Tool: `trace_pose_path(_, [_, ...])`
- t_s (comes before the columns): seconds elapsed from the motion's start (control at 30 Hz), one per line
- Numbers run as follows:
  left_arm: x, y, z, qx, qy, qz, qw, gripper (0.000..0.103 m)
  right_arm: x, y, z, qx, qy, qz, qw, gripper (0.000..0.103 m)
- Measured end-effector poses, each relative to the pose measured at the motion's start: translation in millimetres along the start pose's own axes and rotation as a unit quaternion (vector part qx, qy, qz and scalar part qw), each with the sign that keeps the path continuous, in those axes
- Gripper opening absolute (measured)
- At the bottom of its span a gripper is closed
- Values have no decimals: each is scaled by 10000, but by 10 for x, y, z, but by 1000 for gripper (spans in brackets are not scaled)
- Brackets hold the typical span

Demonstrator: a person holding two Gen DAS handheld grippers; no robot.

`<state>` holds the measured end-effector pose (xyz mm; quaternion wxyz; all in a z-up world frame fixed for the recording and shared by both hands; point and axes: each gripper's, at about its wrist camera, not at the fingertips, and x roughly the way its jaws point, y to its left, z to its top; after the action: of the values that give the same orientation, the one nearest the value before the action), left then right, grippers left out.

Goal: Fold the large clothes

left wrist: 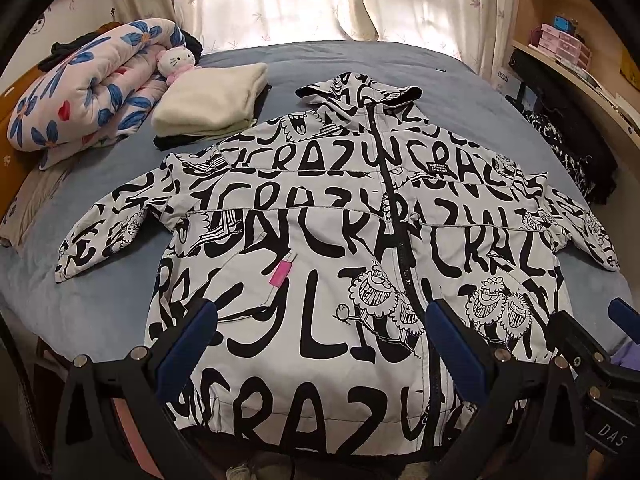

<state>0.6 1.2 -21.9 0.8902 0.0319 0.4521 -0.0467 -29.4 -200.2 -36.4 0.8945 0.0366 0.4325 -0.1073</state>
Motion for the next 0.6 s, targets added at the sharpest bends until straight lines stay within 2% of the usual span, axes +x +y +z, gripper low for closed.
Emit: trace_pose_path(0.6, [-4,-58,-83,15,25,-27,10000,103,25,7,-20,10,44,105,9999,103])
